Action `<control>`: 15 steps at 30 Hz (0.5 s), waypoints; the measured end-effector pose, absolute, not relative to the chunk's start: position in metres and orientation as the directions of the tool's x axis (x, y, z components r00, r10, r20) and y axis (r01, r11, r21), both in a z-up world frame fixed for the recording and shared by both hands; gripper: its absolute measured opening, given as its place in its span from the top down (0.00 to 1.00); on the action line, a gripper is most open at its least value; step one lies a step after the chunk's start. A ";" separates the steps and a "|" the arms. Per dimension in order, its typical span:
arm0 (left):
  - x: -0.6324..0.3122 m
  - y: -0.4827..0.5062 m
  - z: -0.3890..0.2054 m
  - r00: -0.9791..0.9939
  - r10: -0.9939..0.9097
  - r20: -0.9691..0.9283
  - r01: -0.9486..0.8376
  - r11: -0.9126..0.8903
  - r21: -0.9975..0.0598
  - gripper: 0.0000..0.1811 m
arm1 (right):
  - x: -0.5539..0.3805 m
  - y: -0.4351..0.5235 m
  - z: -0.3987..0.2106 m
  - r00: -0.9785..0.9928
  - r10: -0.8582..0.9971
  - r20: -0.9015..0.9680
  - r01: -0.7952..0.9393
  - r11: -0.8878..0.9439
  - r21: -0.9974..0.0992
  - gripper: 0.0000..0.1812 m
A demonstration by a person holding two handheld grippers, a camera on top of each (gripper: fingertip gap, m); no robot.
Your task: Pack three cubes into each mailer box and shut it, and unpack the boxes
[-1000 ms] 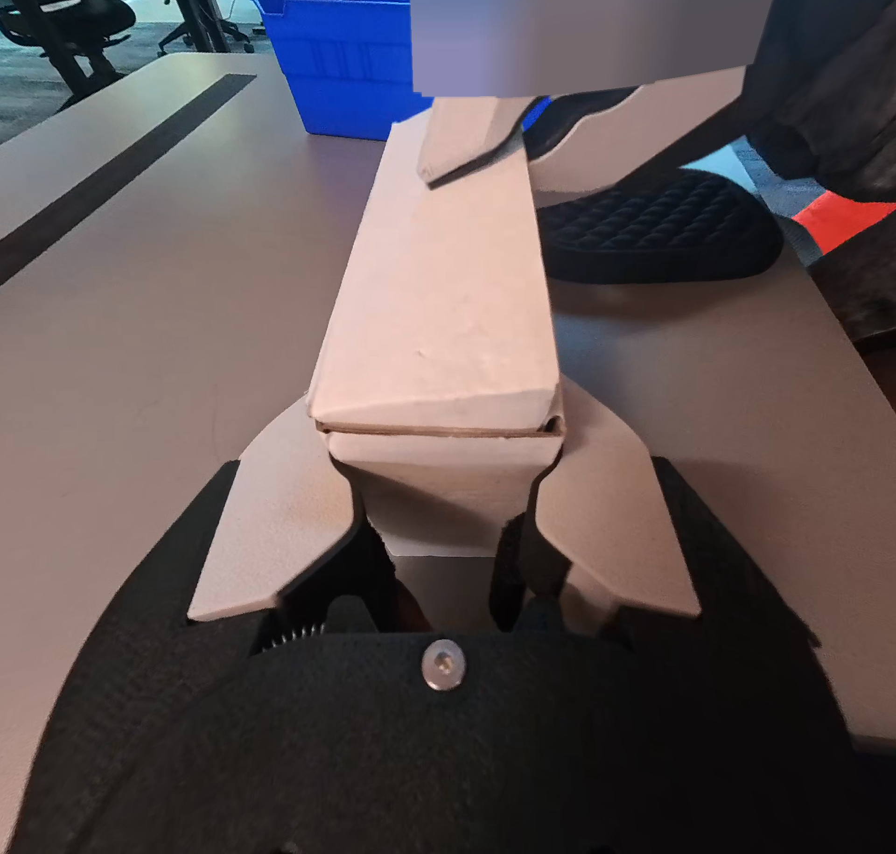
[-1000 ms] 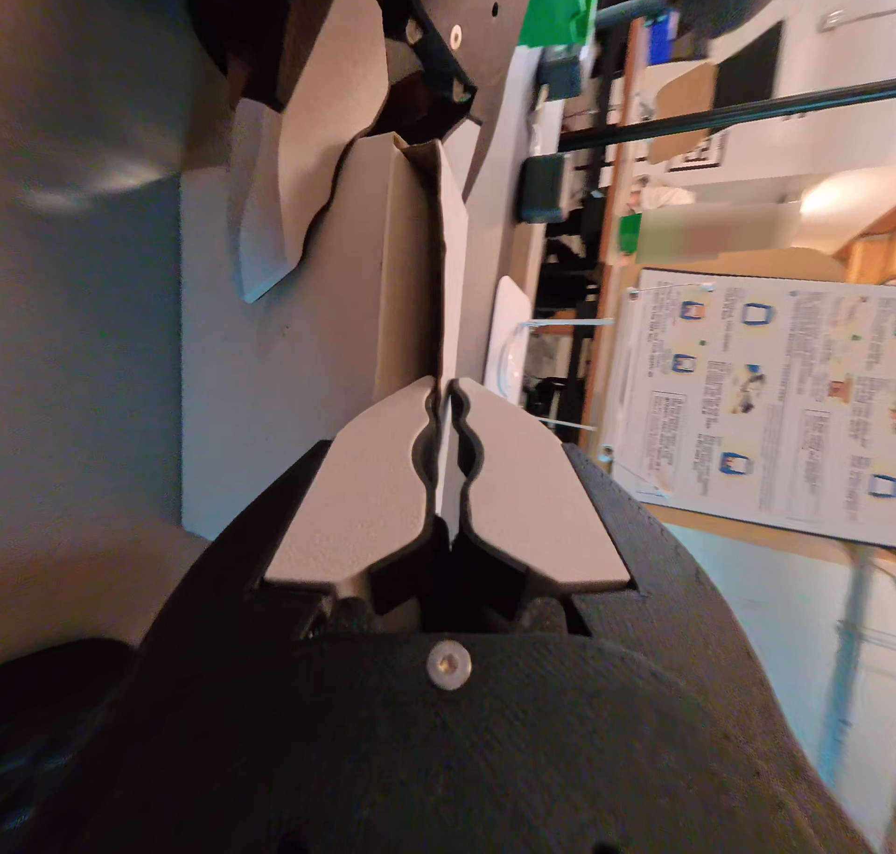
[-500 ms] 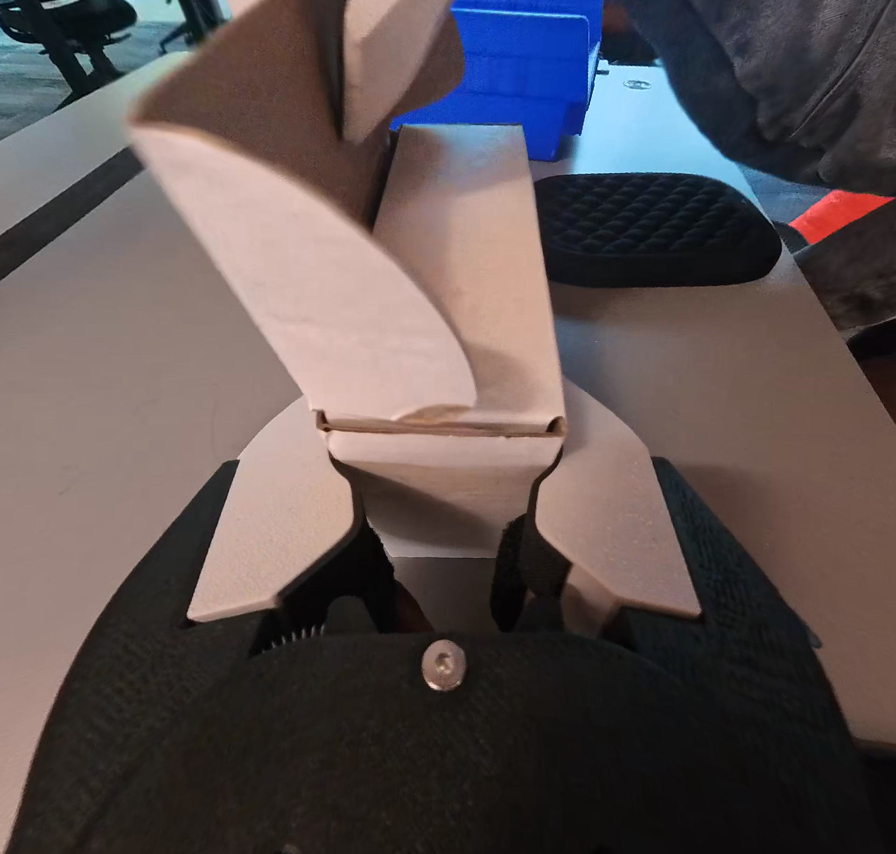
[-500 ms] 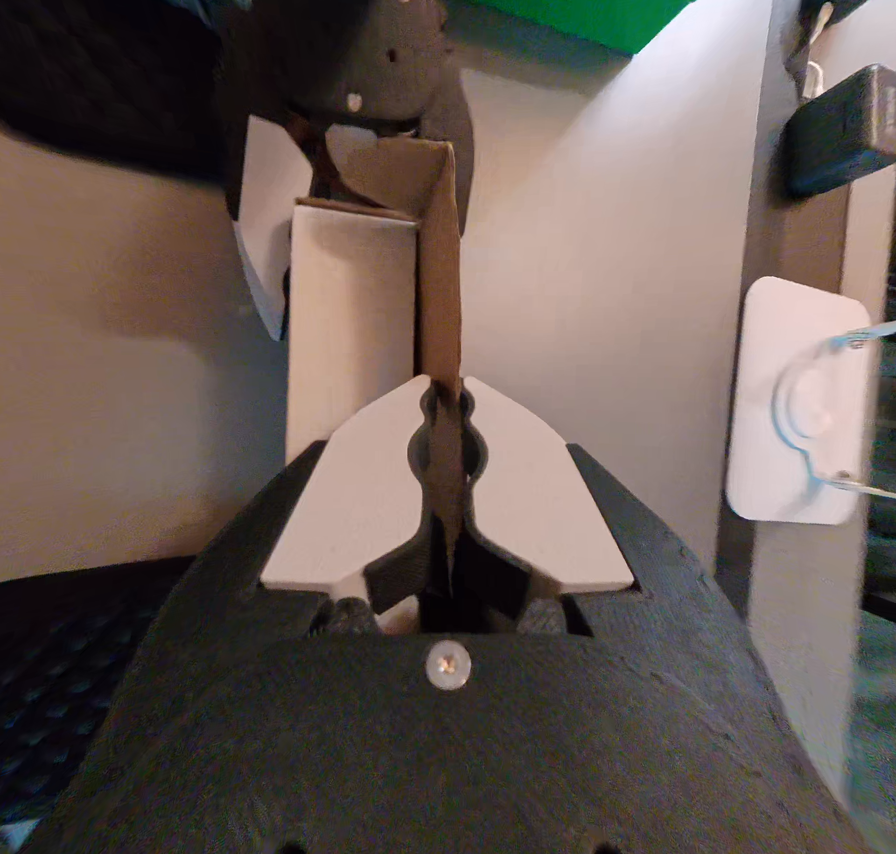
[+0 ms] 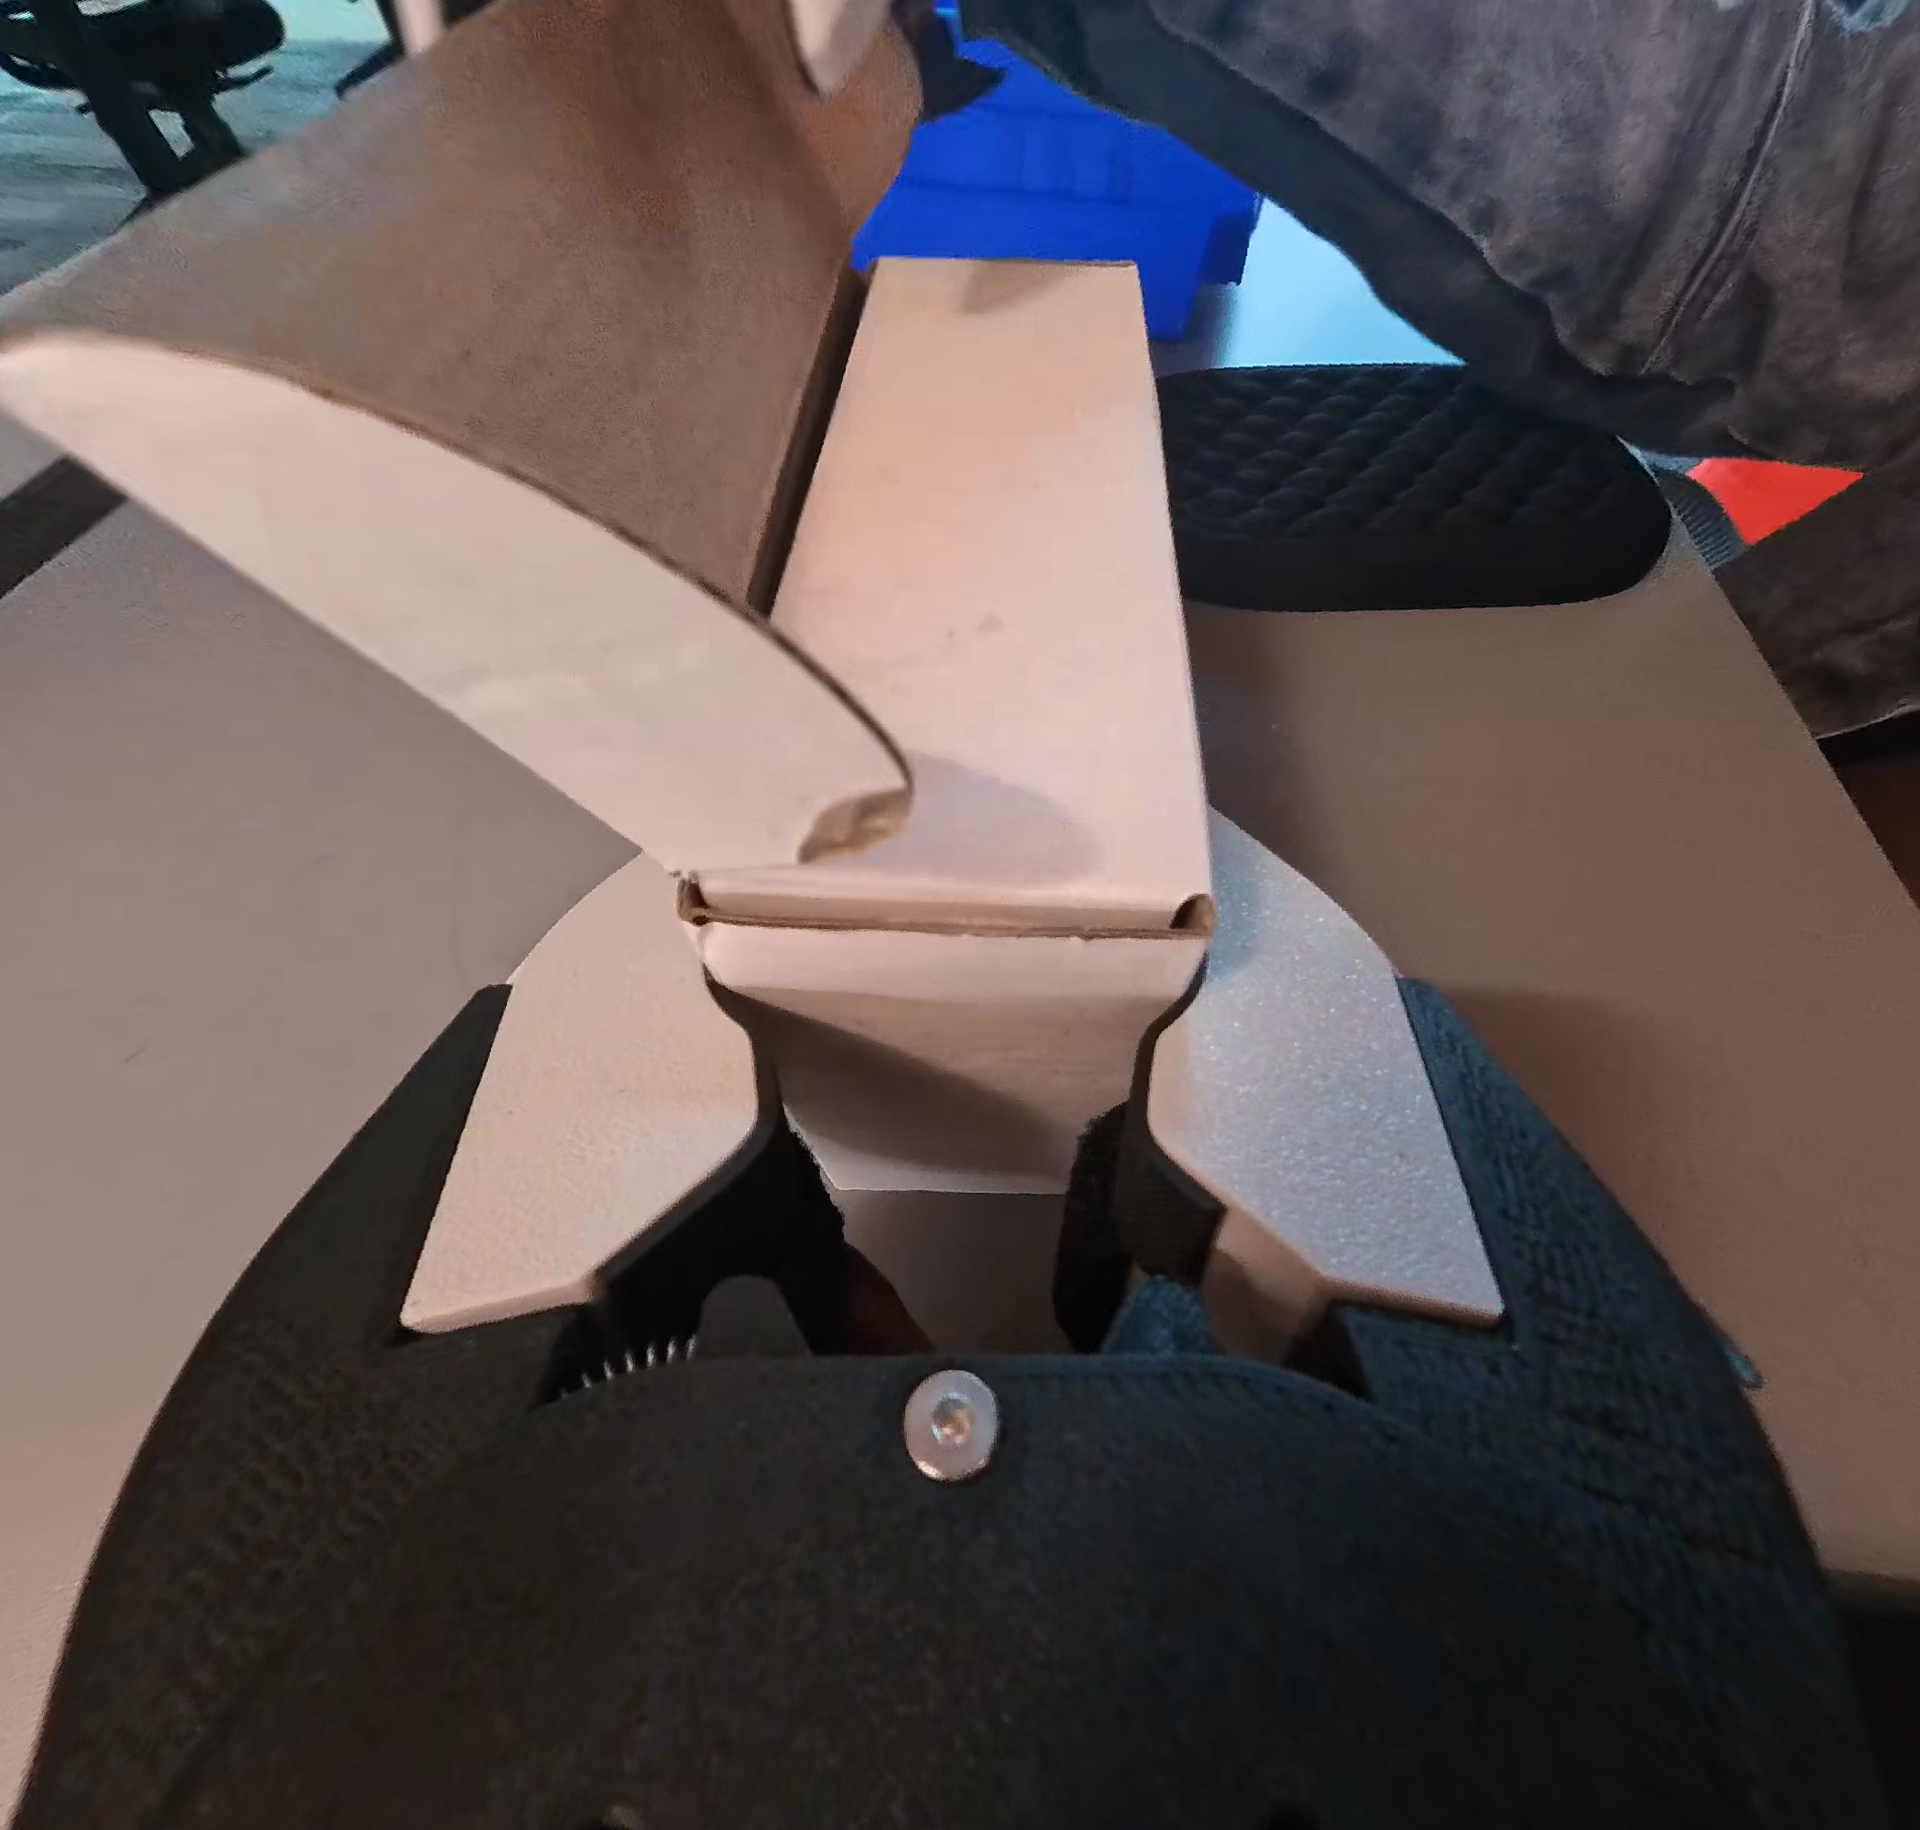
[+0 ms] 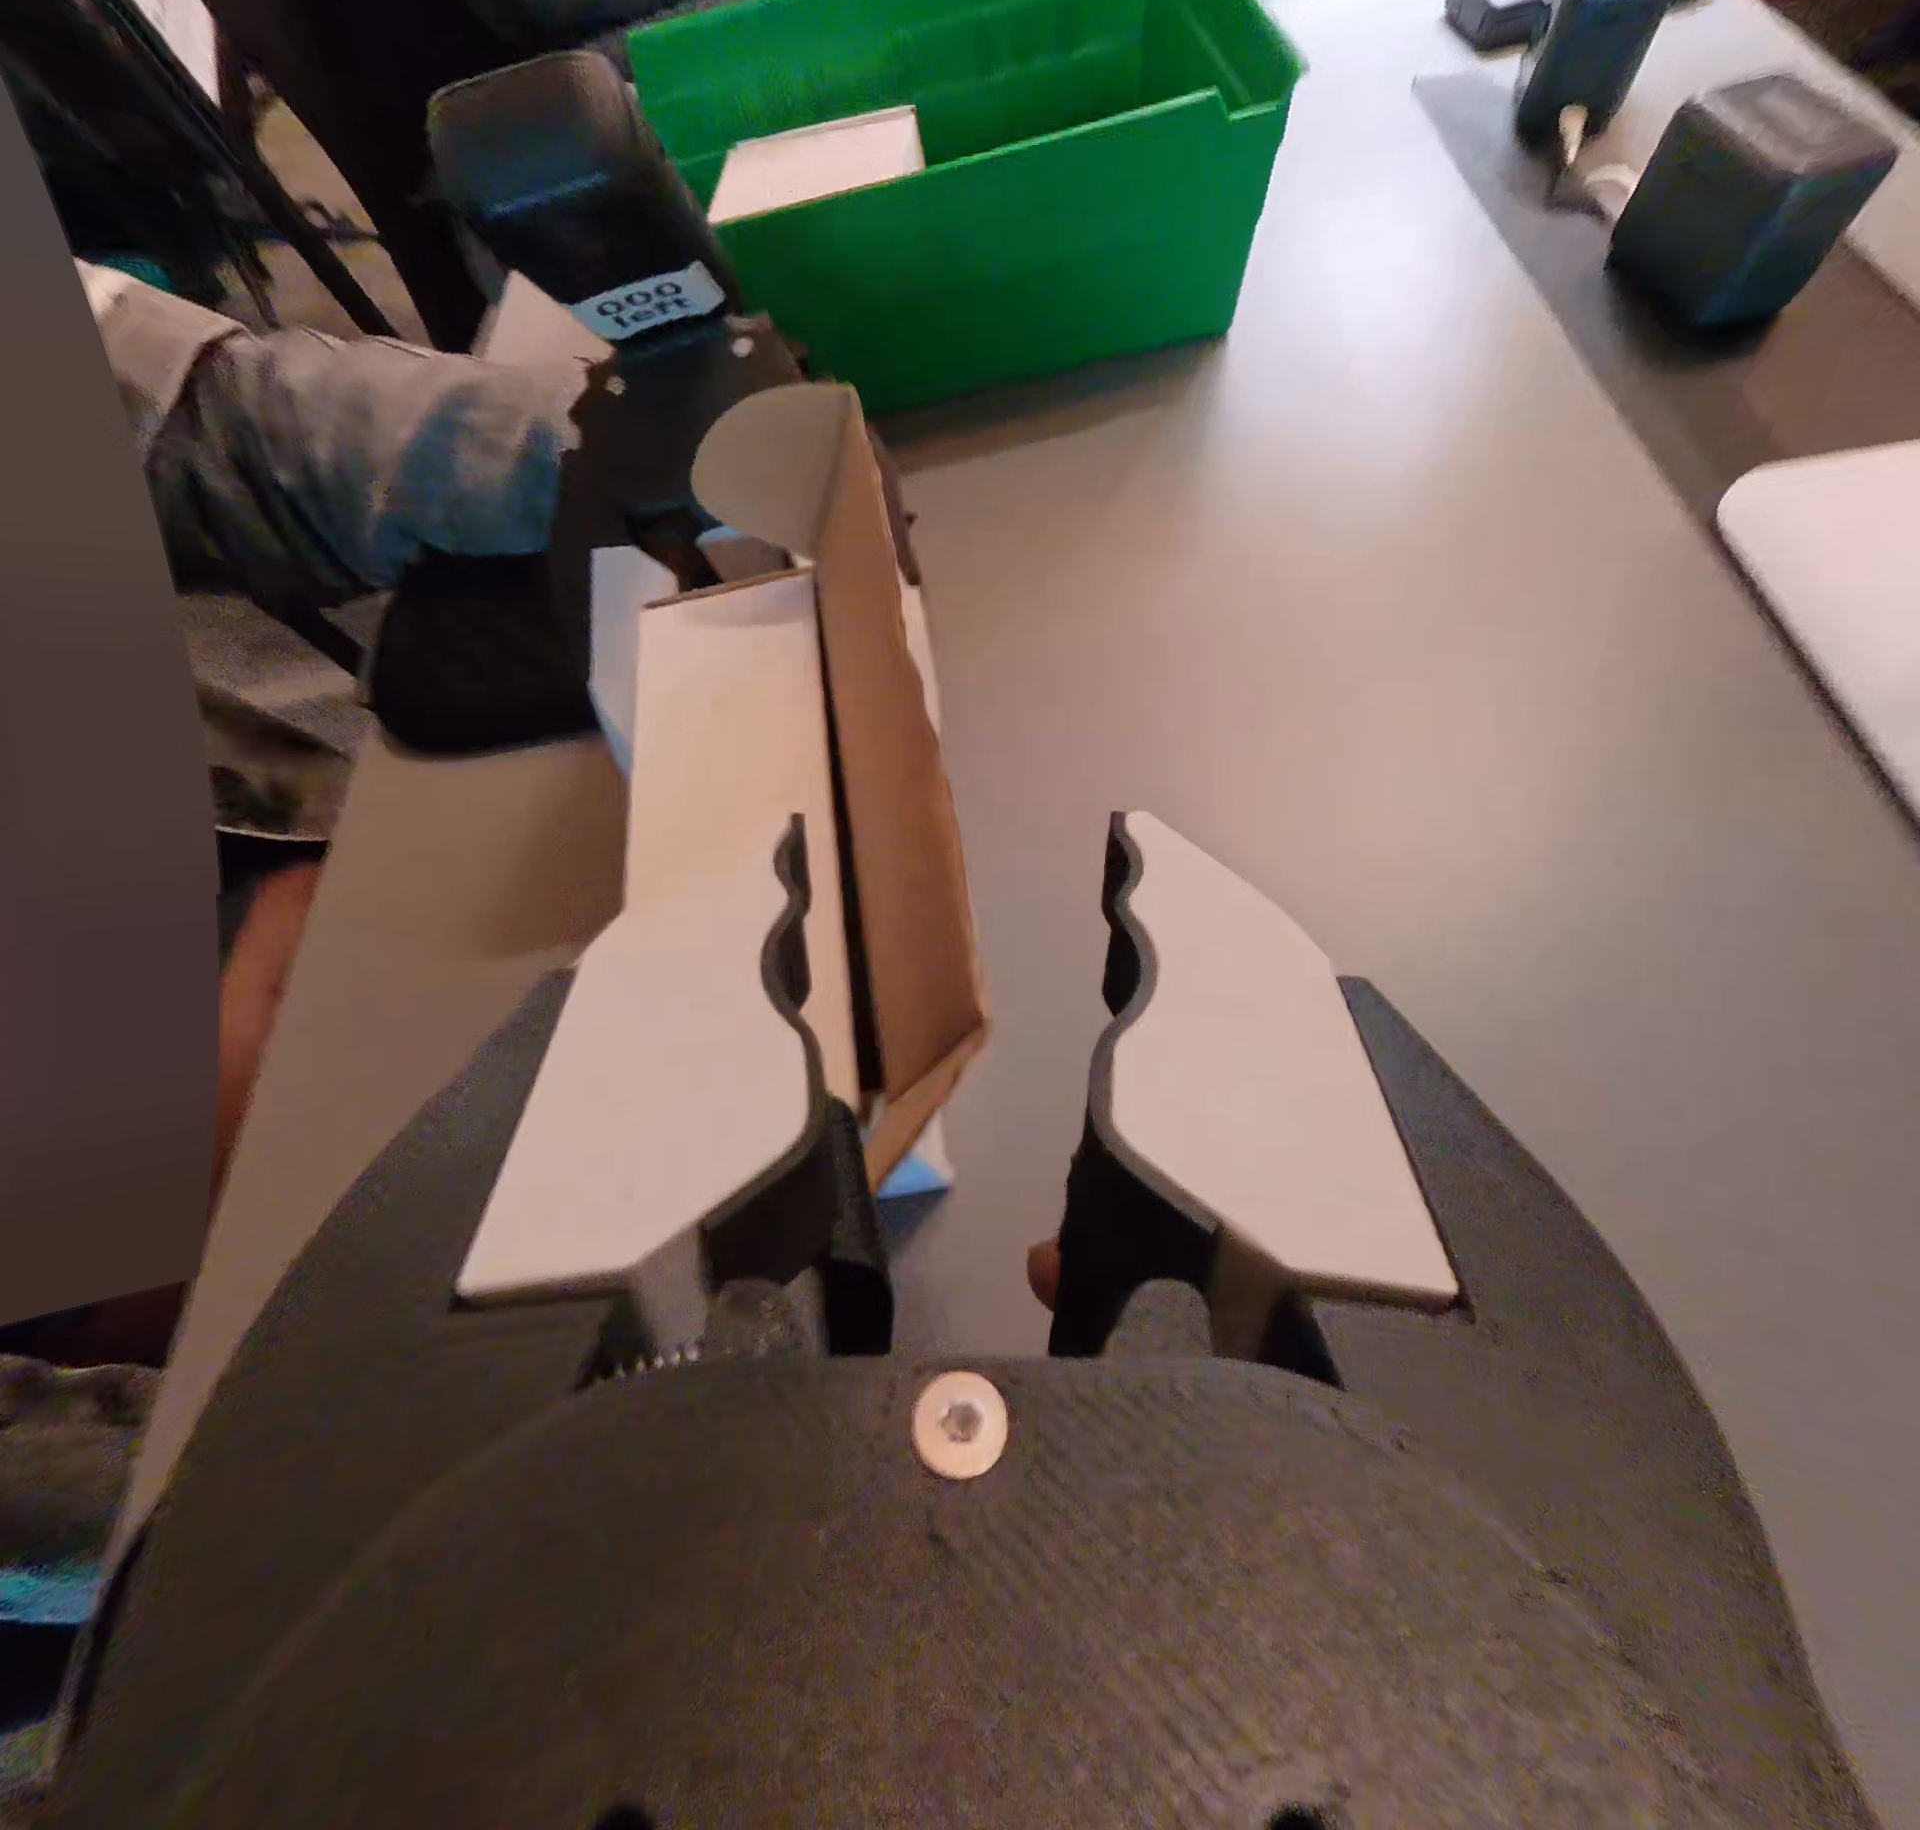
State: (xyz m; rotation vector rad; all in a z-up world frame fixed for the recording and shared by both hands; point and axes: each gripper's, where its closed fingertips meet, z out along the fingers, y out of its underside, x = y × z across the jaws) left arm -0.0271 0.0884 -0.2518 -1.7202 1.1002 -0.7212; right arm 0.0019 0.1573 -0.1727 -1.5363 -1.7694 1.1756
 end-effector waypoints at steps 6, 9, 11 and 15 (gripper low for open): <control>-0.027 0.089 -0.251 0.424 -0.906 -0.015 -0.350 -0.149 -0.925 0.58 | 0.021 0.149 -0.176 -0.199 0.966 -0.163 0.328 -0.091 -0.940 0.97; -0.035 0.089 -0.252 0.424 -0.898 -0.120 -0.427 -0.081 -0.901 0.51 | 0.019 0.151 -0.176 -0.199 0.959 -0.201 0.312 -0.132 -0.941 0.98; -0.047 0.091 -0.232 0.463 -0.858 -0.224 -0.425 0.007 -0.905 0.47 | 0.018 0.153 -0.177 -0.175 0.967 -0.186 0.302 -0.127 -0.945 0.98; -0.070 0.073 -0.138 0.568 -0.706 -0.424 -0.313 0.291 -0.904 0.51 | 0.018 0.155 -0.177 -0.149 0.976 -0.160 0.297 -0.110 -0.948 0.98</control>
